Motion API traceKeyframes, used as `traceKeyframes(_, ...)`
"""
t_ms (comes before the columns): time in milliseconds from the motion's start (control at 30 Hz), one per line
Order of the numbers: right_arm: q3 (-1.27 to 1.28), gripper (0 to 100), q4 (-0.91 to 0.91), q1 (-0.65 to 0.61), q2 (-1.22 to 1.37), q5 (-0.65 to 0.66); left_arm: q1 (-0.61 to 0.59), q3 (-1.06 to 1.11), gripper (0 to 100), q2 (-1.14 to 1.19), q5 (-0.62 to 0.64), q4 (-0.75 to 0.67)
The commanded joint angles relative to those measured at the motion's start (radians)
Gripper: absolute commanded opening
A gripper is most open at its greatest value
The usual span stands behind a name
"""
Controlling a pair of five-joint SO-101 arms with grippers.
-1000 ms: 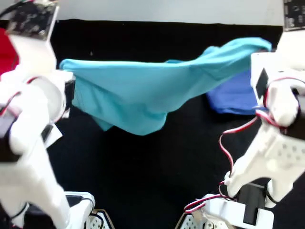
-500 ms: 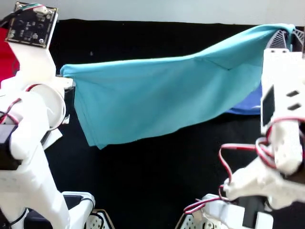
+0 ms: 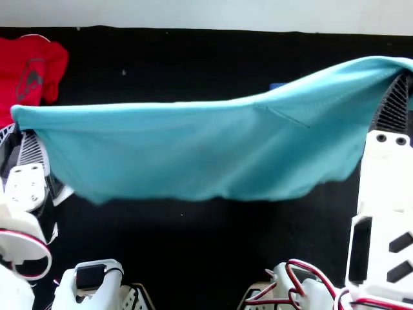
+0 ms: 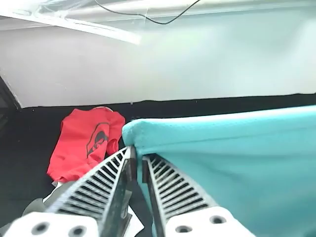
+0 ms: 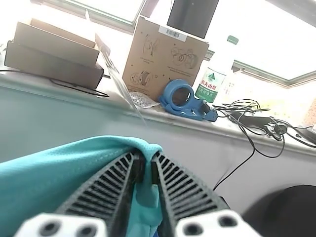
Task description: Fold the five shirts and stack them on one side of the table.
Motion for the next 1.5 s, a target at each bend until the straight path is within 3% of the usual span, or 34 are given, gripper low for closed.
traceKeyframes(0,-0.018,0.5,-0.027,0.012,-0.002,-0.012,-0.008,-0.007,1,0.008,-0.006,0.005)
traceKeyframes(233,-0.021,0.5,-0.027,0.015,-0.07,-0.006,-0.008,0.01,1,-0.031,-0.006,0.009)
traceKeyframes(567,-0.019,0.5,-0.107,0.015,-0.13,-0.005,-0.012,0.441,1,-0.228,-0.006,-0.068)
traceKeyframes(967,-0.019,0.5,-0.111,0.015,-0.223,-0.005,-0.015,0.456,1,-0.484,-0.008,-0.127)
traceKeyframes(1167,-0.018,0.5,-0.108,0.015,-0.177,-0.008,-0.015,0.492,1,-0.49,-0.008,-0.129)
traceKeyframes(1367,-0.018,0.5,-0.104,0.01,-0.045,-0.009,-0.015,0.693,1,-0.461,-0.006,-0.222)
traceKeyframes(1467,-0.025,0.5,-0.104,0.008,-0.033,-0.009,-0.015,0.691,1,-0.473,-0.002,-0.241)
